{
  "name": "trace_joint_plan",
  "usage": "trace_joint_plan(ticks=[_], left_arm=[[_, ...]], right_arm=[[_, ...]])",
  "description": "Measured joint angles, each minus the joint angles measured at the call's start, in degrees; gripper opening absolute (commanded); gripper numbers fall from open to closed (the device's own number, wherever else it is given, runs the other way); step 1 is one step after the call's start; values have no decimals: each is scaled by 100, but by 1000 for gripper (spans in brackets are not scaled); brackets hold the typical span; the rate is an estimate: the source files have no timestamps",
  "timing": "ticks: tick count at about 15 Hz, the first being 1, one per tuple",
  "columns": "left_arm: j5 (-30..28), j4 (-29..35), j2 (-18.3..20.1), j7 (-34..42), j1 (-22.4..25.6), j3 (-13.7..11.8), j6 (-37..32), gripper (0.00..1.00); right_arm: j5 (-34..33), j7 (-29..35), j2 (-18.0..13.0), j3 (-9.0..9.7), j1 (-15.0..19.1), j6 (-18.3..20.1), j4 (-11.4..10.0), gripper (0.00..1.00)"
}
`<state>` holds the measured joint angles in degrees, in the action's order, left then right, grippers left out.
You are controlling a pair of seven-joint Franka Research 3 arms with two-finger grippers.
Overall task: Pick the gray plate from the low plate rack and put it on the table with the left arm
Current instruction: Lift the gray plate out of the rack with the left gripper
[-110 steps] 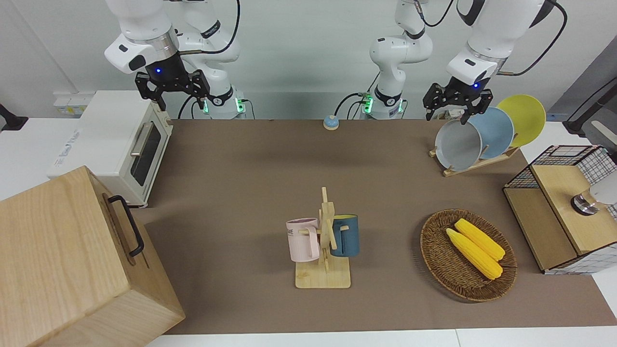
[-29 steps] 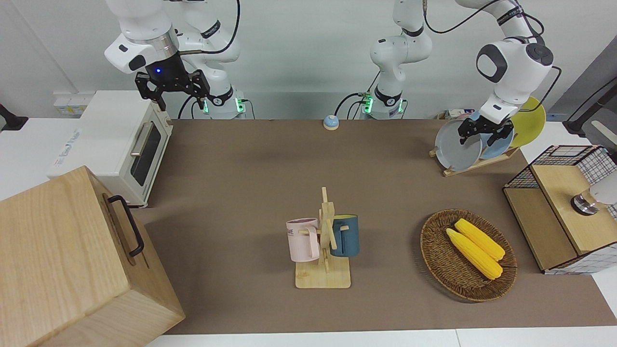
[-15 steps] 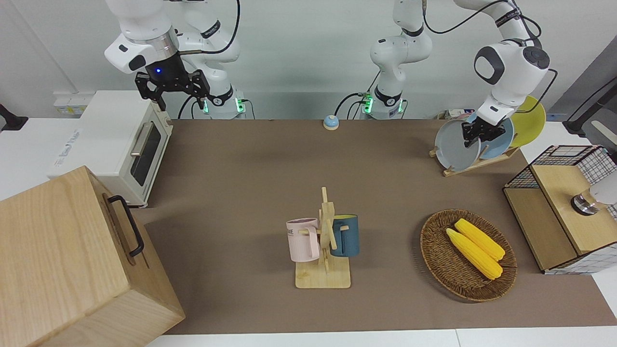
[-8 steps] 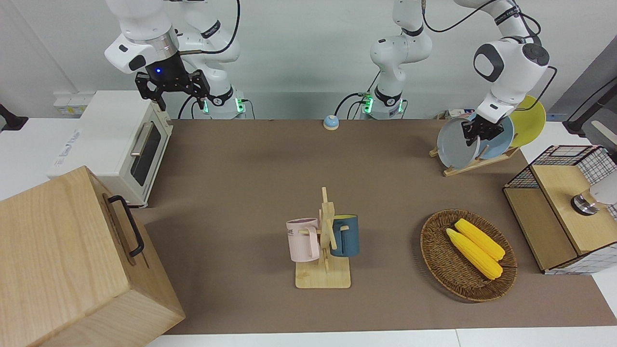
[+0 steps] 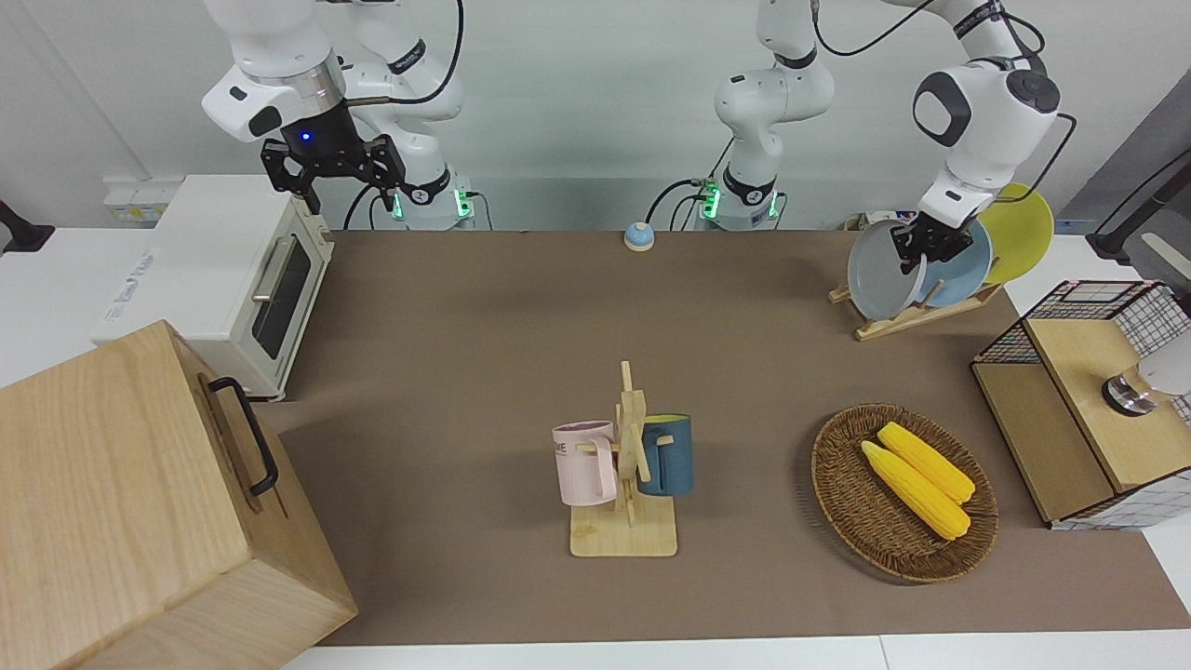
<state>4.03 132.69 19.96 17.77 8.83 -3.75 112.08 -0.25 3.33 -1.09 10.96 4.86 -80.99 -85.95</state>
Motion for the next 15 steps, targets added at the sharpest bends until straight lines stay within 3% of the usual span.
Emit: trace_joint_plan(ticks=[5,10,15], left_arm=[[0,-479,199,-226,-11,202,-785,0],[-9,-1428,248,-455,-16,536,-1960,0],[-333,-1660,252,-885,-26,812,-2384,0]], right_arm=[[0,0,0,0,0,0,0,990],[0,0,0,0,0,0,0,987],[0,0,0,0,0,0,0,987]])
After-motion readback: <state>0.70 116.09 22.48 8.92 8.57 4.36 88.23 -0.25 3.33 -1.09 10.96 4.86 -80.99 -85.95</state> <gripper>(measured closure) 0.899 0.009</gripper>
